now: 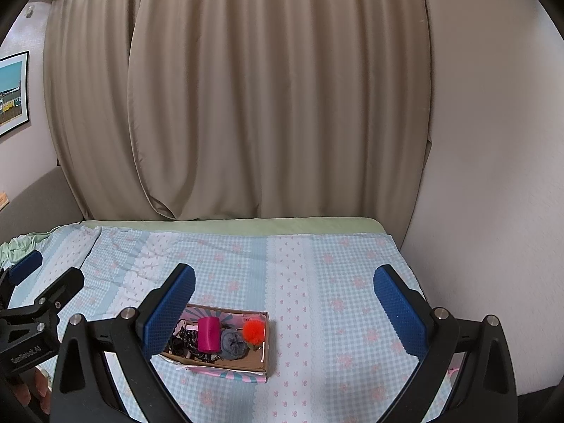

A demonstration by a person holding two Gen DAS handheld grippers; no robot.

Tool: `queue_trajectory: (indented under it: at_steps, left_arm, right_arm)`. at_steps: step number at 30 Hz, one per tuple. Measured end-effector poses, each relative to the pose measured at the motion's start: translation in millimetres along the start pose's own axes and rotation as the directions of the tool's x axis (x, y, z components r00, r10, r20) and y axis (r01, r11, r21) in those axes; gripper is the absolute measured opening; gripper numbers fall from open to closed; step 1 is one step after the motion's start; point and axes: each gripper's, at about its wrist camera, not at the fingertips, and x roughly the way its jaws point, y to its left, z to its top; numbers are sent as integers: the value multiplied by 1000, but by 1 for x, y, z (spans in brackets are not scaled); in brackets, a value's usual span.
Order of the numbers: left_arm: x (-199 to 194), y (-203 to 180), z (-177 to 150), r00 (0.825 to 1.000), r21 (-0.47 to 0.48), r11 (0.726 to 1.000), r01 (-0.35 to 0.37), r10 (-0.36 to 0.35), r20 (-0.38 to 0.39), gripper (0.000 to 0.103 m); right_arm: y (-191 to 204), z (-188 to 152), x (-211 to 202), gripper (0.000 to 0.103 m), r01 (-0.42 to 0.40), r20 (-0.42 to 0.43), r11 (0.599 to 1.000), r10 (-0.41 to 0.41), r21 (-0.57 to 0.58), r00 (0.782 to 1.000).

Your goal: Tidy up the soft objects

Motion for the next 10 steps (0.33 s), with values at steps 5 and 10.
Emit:
queue_trajectory:
  at_steps: [5,10]
  left_arm:
    - [6,-3,-2,999,11,999,-36,36,3,103]
    - [19,-3,-5,999,9,1000,-25,25,-23,103]
  right_arm:
    - [0,3,4,101,-1,-11,1000,1,1,1000]
    - [-1,4,15,101,1,-38,1000,-1,1,999]
